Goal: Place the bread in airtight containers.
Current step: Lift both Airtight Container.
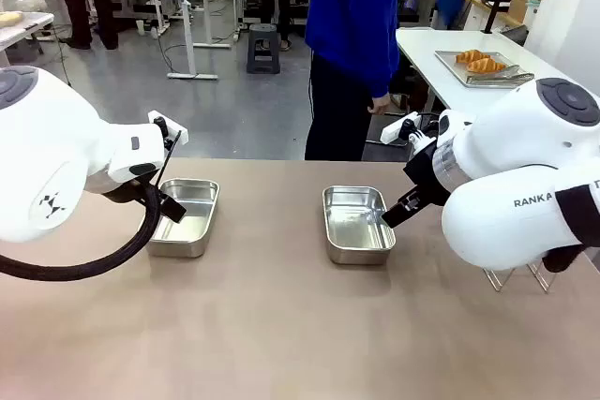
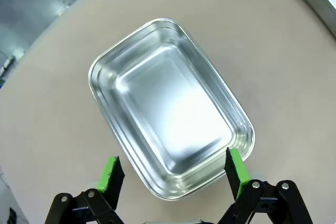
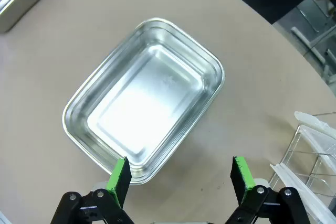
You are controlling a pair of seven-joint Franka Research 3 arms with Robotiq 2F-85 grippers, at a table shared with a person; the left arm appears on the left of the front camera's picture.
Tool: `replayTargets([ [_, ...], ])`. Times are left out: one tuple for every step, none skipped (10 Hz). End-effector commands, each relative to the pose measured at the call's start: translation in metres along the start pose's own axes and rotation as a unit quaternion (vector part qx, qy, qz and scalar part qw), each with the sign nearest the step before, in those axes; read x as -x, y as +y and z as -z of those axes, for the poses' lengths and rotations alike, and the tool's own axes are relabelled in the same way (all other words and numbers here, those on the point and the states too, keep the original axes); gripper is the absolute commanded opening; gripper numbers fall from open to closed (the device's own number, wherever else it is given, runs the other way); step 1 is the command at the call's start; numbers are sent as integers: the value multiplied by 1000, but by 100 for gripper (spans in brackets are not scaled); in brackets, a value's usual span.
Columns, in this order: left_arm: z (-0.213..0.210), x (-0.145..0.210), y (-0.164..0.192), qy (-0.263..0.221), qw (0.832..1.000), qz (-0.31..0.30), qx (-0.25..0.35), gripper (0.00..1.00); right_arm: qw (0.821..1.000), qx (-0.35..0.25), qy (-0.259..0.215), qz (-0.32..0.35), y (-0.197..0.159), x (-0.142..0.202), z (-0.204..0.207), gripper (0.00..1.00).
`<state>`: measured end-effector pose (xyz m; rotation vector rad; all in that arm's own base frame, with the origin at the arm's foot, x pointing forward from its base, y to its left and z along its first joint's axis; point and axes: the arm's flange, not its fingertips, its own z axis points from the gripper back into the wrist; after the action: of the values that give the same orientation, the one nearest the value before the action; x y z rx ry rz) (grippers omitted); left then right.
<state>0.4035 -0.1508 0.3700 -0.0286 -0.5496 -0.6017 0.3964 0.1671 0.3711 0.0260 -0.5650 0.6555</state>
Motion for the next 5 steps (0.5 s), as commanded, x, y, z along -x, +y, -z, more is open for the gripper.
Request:
replayTargets([
  [0,0,0,0,1000,0,0,100,1000,0,0,0,0,0,0,100],
  [0,0,0,0,1000,0,0,100,1000,0,0,0,0,0,0,100],
  [0,0,0,0,1000,0,0,100,1000,0,0,0,0,0,0,100],
  [0,0,0,0,1000,0,0,100,1000,0,0,0,0,0,0,100],
  [0,0,0,0,1000,0,0,100,1000,0,0,0,0,0,0,100],
])
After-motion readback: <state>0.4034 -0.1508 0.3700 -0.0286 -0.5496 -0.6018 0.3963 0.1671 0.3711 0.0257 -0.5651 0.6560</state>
